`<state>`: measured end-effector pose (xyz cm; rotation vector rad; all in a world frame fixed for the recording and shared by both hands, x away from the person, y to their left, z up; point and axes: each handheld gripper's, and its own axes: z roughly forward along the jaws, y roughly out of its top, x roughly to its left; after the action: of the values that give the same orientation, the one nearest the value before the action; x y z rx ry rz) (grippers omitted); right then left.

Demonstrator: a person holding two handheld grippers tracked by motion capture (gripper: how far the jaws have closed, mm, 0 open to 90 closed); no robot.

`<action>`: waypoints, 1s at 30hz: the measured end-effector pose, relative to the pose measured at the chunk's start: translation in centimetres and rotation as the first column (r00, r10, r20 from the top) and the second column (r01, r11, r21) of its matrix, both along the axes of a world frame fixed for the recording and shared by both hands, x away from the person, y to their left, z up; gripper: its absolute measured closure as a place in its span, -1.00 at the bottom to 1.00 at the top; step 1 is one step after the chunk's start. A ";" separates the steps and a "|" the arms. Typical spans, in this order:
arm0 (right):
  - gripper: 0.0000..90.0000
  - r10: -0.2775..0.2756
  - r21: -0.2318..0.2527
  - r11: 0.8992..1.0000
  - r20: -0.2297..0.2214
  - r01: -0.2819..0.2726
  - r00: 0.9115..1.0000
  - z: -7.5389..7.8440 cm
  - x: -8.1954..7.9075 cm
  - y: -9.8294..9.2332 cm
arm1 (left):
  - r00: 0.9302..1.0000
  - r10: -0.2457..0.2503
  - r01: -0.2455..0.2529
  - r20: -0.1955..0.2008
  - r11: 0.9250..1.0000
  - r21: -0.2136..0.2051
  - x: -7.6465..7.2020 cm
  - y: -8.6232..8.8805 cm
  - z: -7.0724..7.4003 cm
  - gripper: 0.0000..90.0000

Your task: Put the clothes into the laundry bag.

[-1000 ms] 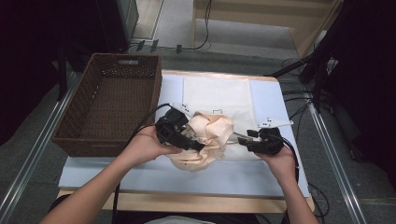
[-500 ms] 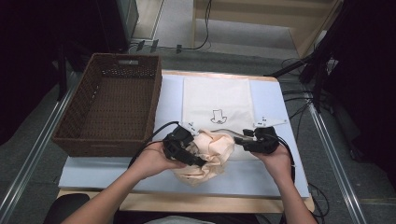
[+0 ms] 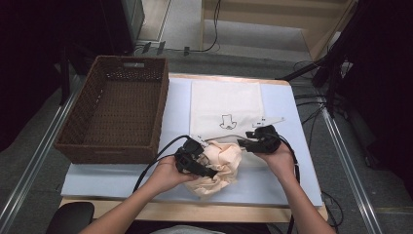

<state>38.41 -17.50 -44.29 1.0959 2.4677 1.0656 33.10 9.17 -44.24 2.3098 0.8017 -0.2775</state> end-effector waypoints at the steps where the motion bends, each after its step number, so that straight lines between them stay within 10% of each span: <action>1: 0.17 0.004 -0.011 1.000 -0.004 -0.004 1.000 0.0 0.3 0.2 | 1.000 0.008 -0.008 0.012 1.000 0.006 -0.1 -0.1 -0.2 0.14; 9: 0.91 0.011 -0.070 0.997 -0.055 -0.015 0.998 0.1 1.6 2.8 | 0.999 0.001 -0.002 0.036 1.000 0.024 -0.2 -0.3 -0.5 0.11; 16: 0.94 -0.030 0.002 1.000 -0.044 0.030 0.999 0.7 1.7 2.6 | 0.999 -0.009 0.008 0.034 1.000 0.020 -0.1 -0.4 -0.7 0.11; 30: 0.97 -0.009 0.067 0.998 0.117 0.001 0.993 6.2 -0.5 1.8 | 1.000 0.005 -0.005 0.014 1.000 -0.007 0.2 -0.4 -1.1 0.10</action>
<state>37.94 -15.67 -38.12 1.0272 2.3528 1.1838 33.26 8.75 -45.32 2.3008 0.7979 -0.2609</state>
